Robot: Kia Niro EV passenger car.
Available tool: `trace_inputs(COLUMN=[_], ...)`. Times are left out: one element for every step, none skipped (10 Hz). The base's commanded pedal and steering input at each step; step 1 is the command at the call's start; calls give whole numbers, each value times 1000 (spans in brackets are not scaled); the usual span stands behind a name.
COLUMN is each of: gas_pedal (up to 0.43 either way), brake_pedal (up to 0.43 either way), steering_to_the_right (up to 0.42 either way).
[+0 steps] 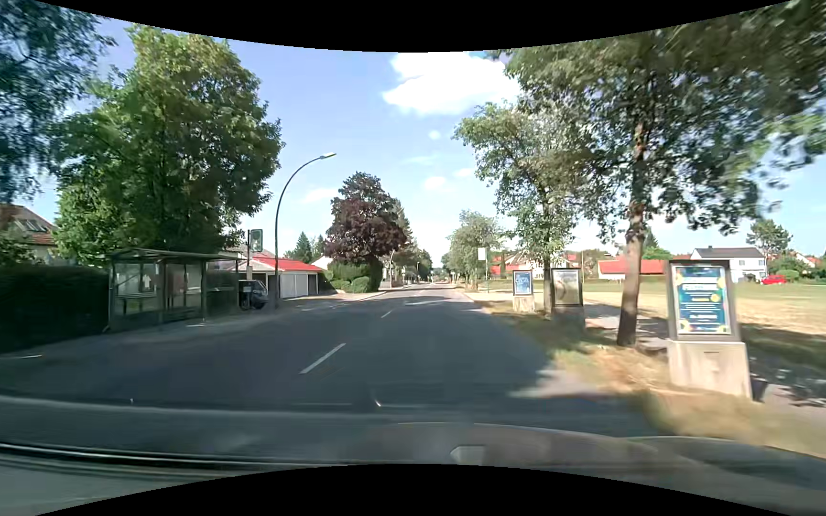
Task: Follow the waypoints while adhering to traffic rules and regulations
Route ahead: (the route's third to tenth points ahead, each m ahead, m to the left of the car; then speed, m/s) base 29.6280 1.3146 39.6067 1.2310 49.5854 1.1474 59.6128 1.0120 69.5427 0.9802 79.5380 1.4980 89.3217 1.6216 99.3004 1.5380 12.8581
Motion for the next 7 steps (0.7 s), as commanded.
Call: trace_inputs(gas_pedal=[39,39,39,39,39,39,39], brake_pedal=[6,6,6,6,6,6,6], steering_to_the_right=[2,2,3,3,3,3,3])
